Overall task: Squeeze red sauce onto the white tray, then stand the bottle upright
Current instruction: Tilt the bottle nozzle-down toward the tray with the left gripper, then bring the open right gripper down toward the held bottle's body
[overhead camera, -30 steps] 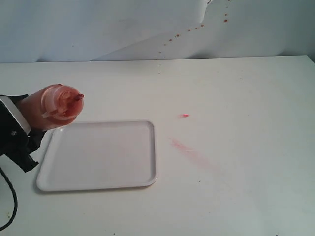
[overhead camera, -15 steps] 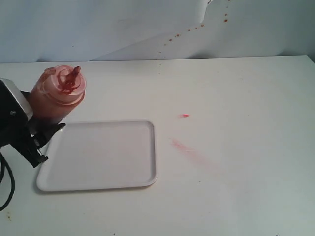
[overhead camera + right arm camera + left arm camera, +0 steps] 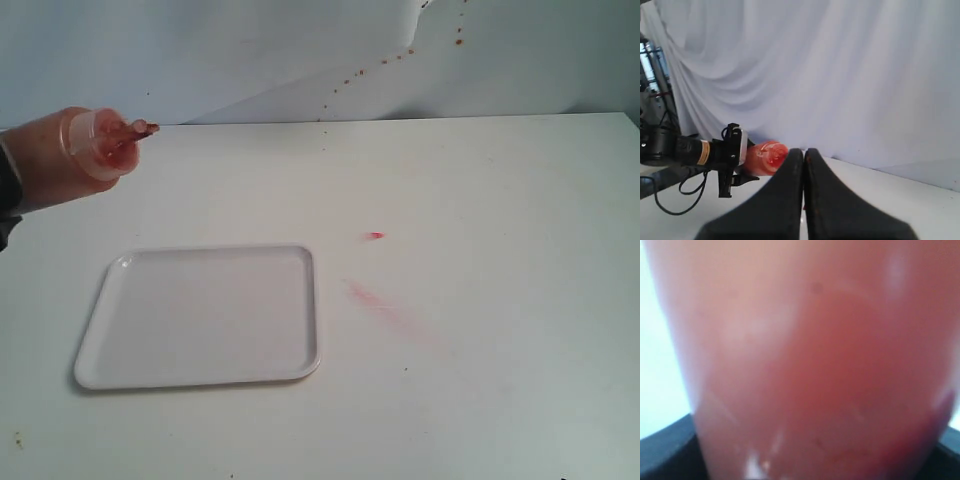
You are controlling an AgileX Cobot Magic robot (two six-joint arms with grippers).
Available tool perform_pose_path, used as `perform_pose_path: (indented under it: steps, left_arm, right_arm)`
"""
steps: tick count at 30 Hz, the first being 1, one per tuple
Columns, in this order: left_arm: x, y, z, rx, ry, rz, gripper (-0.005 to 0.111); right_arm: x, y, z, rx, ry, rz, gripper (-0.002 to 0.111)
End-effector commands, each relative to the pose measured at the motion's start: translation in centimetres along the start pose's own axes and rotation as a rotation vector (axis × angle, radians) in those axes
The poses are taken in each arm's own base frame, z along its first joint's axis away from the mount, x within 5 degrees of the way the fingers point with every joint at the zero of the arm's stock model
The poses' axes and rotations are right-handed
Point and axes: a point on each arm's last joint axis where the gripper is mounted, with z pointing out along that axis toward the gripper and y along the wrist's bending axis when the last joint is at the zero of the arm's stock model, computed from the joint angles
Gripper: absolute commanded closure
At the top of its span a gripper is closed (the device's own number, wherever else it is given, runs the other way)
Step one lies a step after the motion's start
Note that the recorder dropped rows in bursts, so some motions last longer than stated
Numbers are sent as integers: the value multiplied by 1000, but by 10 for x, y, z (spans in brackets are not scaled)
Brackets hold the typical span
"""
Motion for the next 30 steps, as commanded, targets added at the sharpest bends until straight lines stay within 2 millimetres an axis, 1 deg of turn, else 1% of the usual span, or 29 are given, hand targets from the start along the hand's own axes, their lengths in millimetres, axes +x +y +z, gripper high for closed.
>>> perform_pose_path:
  steps: [1,2,3,4,5,6,7,10,13,16,17,19,22,25,27,30]
  left_arm:
    - [-4,5,-4,-23,-26,12,107]
    - [-4,5,-4,-23,-26,23,107]
    - [-4,5,-4,-23,-22,33,107]
    - [-4,5,-4,-23,-22,33,107]
    - [-6,4,-4,-19,-24,39,107]
    - [-7,3,-4,-16,-27,47,107]
    - [-11,0,-5,-9,-29,101,107]
    - [-17,-4,-7,6,-21,193,107]
    - [-22,-7,-8,11,-28,243,107]
    - [-22,-7,-8,11,-30,244,107]
    - [-21,-7,-8,13,-21,250,107]
    - [-20,-7,-8,15,-6,278,107]
    - [-20,-7,-8,15,-6,292,107]
    - [-20,-7,-8,8,-6,320,107]
    - [-20,-6,-8,6,-6,331,107]
    - [-20,-6,-8,2,-5,348,107]
  right_arm:
    - [-9,-17,31,-125,81,-32,108]
    - [-8,-22,38,-147,106,-35,108]
    - [-4,-32,53,-206,140,-23,108]
    - [-1,-38,60,-242,151,-13,108]
    - [4,-47,73,-322,177,-15,108]
    - [7,-52,81,-383,189,-6,108]
    - [12,-56,94,-454,215,25,108]
    - [21,-62,122,-521,271,74,108]
    - [26,-62,146,-591,329,56,108]
    - [27,-61,171,-627,389,-29,108]
    - [27,-66,187,-598,424,-107,108]
    - [27,-70,201,-562,449,-172,108]
    - [25,-79,216,-502,440,-196,108]
    - [26,-86,226,-472,430,-198,108]
    - [27,-90,231,-454,421,-244,108]
    - [36,-100,237,-410,430,-324,108]
